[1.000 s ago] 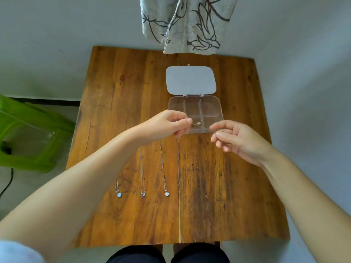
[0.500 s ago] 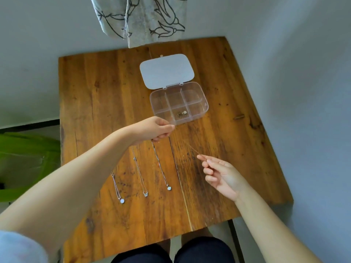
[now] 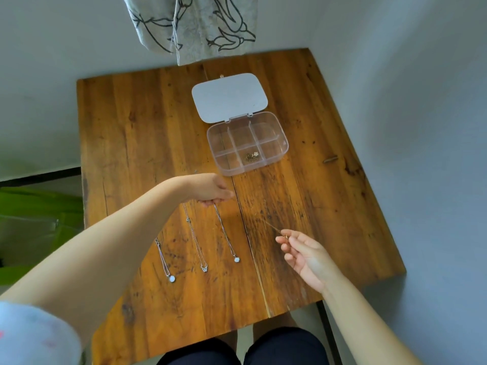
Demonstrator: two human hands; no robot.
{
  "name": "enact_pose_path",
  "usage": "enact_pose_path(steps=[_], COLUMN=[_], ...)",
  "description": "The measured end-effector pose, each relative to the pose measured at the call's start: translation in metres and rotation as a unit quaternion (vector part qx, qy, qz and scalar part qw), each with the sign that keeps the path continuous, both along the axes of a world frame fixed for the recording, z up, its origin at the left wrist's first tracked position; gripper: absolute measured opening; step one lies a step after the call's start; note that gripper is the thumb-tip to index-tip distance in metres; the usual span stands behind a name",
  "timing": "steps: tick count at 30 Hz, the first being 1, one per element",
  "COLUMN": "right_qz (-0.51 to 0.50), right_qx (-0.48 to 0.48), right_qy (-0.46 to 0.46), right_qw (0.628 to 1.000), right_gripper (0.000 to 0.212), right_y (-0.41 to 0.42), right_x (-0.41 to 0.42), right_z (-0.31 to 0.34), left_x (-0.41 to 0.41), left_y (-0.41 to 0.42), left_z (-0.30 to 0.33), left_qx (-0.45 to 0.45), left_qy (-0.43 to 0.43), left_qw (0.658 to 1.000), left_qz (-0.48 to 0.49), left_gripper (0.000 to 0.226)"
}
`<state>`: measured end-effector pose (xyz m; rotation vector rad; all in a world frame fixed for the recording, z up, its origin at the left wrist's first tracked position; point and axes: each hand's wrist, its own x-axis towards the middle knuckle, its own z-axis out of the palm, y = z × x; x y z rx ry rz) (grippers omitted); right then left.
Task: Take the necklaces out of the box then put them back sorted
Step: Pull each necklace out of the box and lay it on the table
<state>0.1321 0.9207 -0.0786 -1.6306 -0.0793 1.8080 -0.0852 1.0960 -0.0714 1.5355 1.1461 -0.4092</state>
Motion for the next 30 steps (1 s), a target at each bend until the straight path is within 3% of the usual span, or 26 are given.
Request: enact_pose_path(steps=[6, 10, 15, 26, 30], right_qz=[0.093, 0.123, 0.192, 0.338, 0.376], right_qx=[-0.047, -0.083, -0.079, -0.123, -0.106], right_qy=[-0.122, -0.185, -0.266, -0.246, -0.231], right_qw=[0.987, 0.971, 0.941, 0.9, 0.891], right_gripper=[0.013, 0.01, 0.012, 0.027, 0.027], right_y=[-0.028, -0.03, -0.026, -0.008, 0.02], right_x=[-0.013, -0.029, -0.034, -0.009, 0.007], right_z=[-0.012, -0.017, -0.018, -0.015, -0.004], left_x=[0.036, 0.067, 0.082, 0.086, 0.076], left_y=[-0.002, -0.016, -0.024, -0.032, -0.041], left_z=[-0.016, -0.028, -0.046, -0.065, -0.05], left_qx=[0.138, 0.255, 0.31, 0.432, 0.464], left_qy=[0.048, 0.066, 0.071, 0.084, 0.002], left_qw=[0.984, 0.957, 0.941, 0.887, 0.884], left_qz=[-0.103, -0.118, -0.112, -0.143, -0.052], left_gripper=[0.035, 0.024, 0.028, 0.035, 0.028])
